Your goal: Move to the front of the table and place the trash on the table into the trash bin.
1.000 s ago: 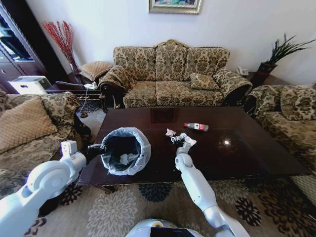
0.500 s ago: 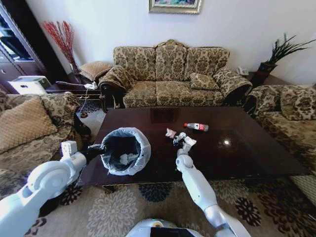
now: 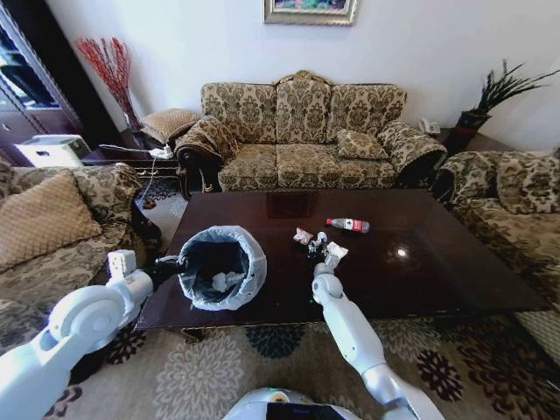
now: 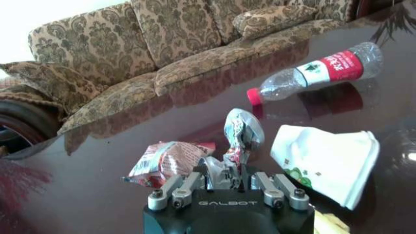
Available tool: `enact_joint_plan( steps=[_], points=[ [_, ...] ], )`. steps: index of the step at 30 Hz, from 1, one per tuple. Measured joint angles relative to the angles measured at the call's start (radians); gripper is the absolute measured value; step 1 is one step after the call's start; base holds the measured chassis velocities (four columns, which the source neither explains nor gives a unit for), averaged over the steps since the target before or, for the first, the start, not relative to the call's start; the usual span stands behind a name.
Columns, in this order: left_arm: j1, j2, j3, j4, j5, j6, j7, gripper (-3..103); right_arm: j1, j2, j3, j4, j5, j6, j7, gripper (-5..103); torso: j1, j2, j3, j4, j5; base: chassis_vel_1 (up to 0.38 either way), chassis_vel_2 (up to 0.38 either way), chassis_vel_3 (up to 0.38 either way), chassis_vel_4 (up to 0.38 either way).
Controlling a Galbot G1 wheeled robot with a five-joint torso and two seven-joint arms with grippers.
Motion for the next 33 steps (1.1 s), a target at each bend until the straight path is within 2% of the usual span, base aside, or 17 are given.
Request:
enact_joint_plan(
  steps=[4,7,9,11,12,14,15,16,19,20,22,24,26,33],
  points=[
    [0.003,0.004,-0.002,-0.003,0.0,0.0,0.0,0,-0.048,-0.012,0.005,0.091,0.001,0.022,-0.004,27,0.0,0.0,0.0,-0.0001,0.0003,0.0,0.0,0.0,0.0],
    [0.009,0.035,-0.003,0.0,-0.011,0.001,-0.006,0,-0.129,-0.025,0.005,0.306,-0.028,0.063,-0.109,27,0.0,0.0,0.0,-0.0002,0.0,0.0,0.0,0.0,0.0],
    [0.01,0.047,-0.003,0.0,-0.021,0.005,-0.01,0,-0.141,-0.027,0.0,0.354,-0.031,0.058,-0.127,27,0.0,0.0,0.0,-0.0002,0.0,0.0,0.0,0.0,0.0],
    [0.01,0.115,-0.005,0.003,-0.082,0.035,-0.035,0,-0.166,-0.047,-0.036,0.548,-0.013,0.015,-0.185,27,0.0,0.0,0.0,0.0,-0.0005,0.0,0.0,0.0,0.0],
    [0.01,0.115,-0.005,0.003,-0.082,0.035,-0.035,0,-0.166,-0.047,-0.036,0.548,-0.013,0.015,-0.185,27,0.0,0.0,0.0,0.0,-0.0005,0.0,0.0,0.0,0.0],
    [0.005,0.179,-0.011,0.011,-0.135,0.057,-0.058,0,-0.165,-0.058,-0.072,0.677,0.004,-0.001,-0.245,27,0.0,0.0,0.0,0.0,-0.0003,0.0,0.0,0.0,0.0],
    [-0.007,0.247,-0.012,0.025,-0.194,0.065,-0.076,0,-0.15,-0.067,-0.114,0.772,0.024,-0.02,-0.3,27,0.0,0.0,0.0,0.0001,-0.0002,0.0,0.0,0.0,0.0],
    [-0.007,0.247,-0.012,0.025,-0.194,0.065,-0.076,0,-0.15,-0.067,-0.114,0.772,0.024,-0.02,-0.3,27,0.0,0.0,0.0,0.0001,-0.0002,0.0,0.0,0.0,0.0],
    [-0.047,0.334,0.005,0.051,-0.269,0.065,-0.092,0,-0.108,-0.087,-0.212,0.883,0.061,-0.057,-0.38,27,0.0,0.0,0.0,-0.0002,0.0001,0.0,0.0,0.0,0.0],
    [-0.047,0.334,0.005,0.051,-0.269,0.065,-0.092,0,-0.108,-0.087,-0.212,0.883,0.061,-0.057,-0.38,27,0.0,0.0,0.0,-0.0002,0.0001,0.0,0.0,0.0,0.0],
    [-0.074,0.36,0.018,0.059,-0.286,0.061,-0.095,0,-0.097,-0.123,-0.287,0.919,0.064,-0.091,-0.445,27,0.0,0.0,0.0,0.0,-0.0002,0.0,0.0,0.0,0.0],
    [-0.077,0.361,0.019,0.058,-0.287,0.06,-0.095,0,-0.097,-0.131,-0.304,0.919,0.058,-0.092,-0.461,27,0.0,0.0,0.0,-0.0001,-0.0002,0.0,0.0,0.0,0.0],
    [-0.079,0.354,0.018,0.036,-0.287,0.052,-0.095,0,-0.109,-0.154,-0.363,0.899,0.012,-0.094,-0.493,27,0.0,0.0,0.0,0.0,-0.0001,0.0,0.0,0.0,0.0],
    [-0.068,0.317,0.007,0.002,-0.287,0.051,-0.098,0,-0.179,-0.175,-0.392,0.863,-0.072,-0.094,-0.491,25,0.0,0.0,0.0,-0.0002,-0.0001,0.0,0.0,0.0,0.0]
  ],
)
